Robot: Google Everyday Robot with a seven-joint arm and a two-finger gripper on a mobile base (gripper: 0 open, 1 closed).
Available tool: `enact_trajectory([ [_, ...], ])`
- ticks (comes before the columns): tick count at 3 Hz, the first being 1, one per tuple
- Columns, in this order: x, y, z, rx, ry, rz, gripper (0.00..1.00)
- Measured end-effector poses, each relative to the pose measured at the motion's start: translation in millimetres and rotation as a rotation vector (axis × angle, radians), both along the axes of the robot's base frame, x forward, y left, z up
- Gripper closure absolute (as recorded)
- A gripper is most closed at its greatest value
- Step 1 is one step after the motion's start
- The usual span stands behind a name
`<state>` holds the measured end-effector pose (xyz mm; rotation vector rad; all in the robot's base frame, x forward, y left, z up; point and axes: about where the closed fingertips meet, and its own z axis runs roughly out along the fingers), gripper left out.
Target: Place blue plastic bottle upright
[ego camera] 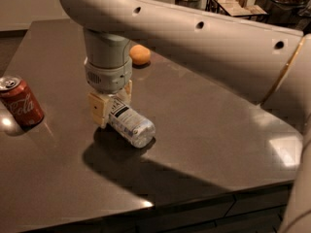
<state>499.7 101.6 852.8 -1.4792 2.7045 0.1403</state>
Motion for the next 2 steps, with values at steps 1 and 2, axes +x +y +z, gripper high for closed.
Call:
enact_trajectory([
  [1,4,2,3,0.034,-0.002,0.01,0.64],
  [2,4,2,21,0.136,-0.044,0.058,0.88],
])
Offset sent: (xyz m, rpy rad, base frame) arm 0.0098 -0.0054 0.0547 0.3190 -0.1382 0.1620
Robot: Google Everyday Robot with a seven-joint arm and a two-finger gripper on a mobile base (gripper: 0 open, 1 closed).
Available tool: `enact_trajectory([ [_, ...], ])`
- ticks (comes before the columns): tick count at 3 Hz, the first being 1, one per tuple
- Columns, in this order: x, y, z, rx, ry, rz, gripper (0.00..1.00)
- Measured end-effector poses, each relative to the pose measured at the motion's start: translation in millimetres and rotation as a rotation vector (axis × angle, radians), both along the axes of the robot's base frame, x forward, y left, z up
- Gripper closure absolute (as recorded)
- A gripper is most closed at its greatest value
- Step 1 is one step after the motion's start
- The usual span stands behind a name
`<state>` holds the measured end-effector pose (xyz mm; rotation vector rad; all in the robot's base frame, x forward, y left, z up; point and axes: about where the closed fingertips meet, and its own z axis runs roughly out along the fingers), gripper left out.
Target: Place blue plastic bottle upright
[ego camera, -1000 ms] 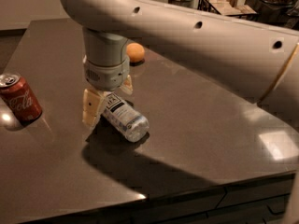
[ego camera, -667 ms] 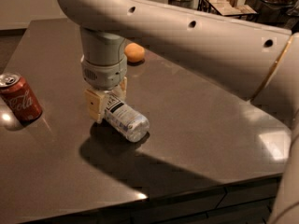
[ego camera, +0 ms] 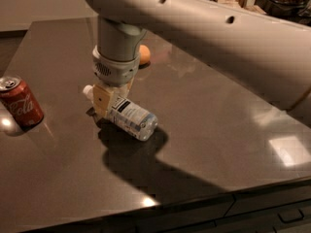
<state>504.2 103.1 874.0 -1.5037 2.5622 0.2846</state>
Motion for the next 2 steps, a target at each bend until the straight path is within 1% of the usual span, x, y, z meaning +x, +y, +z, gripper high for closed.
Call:
enact_trajectory([
  [1,2,-2,24,0.157,-0.075,0.063,1.0],
  [2,6,-5,48,0.336,-0.164,0.097,1.0],
])
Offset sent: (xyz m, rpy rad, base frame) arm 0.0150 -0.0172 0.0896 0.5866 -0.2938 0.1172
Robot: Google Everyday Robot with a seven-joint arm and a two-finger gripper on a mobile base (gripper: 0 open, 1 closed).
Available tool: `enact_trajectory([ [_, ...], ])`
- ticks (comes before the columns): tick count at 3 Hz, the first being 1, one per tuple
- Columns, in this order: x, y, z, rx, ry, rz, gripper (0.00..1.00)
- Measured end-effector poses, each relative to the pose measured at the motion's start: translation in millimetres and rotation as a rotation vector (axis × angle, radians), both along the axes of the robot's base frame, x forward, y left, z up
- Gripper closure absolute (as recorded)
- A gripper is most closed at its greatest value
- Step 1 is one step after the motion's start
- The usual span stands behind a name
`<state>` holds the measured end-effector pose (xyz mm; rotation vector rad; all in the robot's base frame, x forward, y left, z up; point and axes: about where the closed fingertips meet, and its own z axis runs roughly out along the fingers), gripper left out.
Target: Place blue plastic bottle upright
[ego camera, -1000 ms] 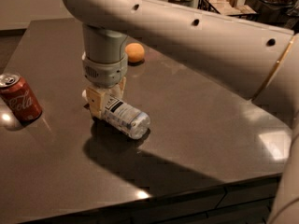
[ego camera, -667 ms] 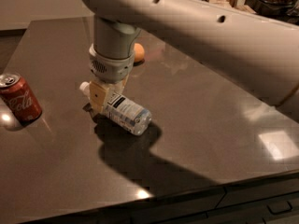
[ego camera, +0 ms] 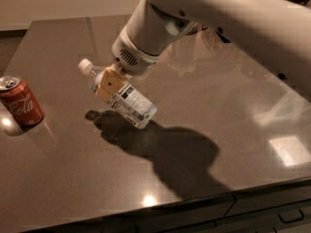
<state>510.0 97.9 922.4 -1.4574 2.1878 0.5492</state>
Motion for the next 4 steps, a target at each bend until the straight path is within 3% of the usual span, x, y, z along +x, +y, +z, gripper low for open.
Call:
enact_trajectory([
  [2,11,-1,32,0.315,-0.119,0.014,1.0],
  [4,24,-6,43,0.614,-0.24,-0.002,1.0],
])
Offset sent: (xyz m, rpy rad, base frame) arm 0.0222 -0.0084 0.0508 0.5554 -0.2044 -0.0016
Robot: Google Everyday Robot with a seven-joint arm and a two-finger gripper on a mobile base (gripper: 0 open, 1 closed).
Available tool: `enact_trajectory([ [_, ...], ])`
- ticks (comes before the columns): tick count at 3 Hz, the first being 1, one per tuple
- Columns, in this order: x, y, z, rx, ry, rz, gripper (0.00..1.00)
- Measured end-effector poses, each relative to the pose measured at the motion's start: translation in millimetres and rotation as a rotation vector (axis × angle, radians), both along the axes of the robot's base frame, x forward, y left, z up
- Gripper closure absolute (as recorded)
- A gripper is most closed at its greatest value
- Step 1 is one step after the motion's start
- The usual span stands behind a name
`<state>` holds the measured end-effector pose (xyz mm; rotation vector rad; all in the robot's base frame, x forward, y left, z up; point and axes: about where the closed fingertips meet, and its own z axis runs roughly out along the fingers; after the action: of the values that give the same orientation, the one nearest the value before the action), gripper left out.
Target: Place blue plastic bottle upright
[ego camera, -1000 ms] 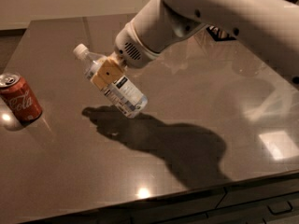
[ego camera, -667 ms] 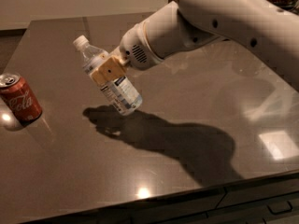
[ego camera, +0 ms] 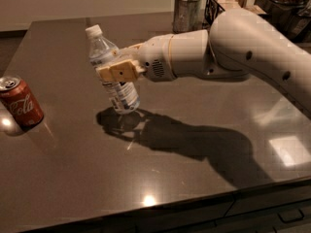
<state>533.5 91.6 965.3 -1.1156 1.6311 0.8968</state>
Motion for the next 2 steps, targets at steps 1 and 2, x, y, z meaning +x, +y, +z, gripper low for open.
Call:
enact_trajectory([
  [1,5.1,-7.3,1.0,0.098,-0.061,-0.012,1.0],
  [2,9.4,-16.0,-2.3,0.16,-0.127,-0.014,1.0],
])
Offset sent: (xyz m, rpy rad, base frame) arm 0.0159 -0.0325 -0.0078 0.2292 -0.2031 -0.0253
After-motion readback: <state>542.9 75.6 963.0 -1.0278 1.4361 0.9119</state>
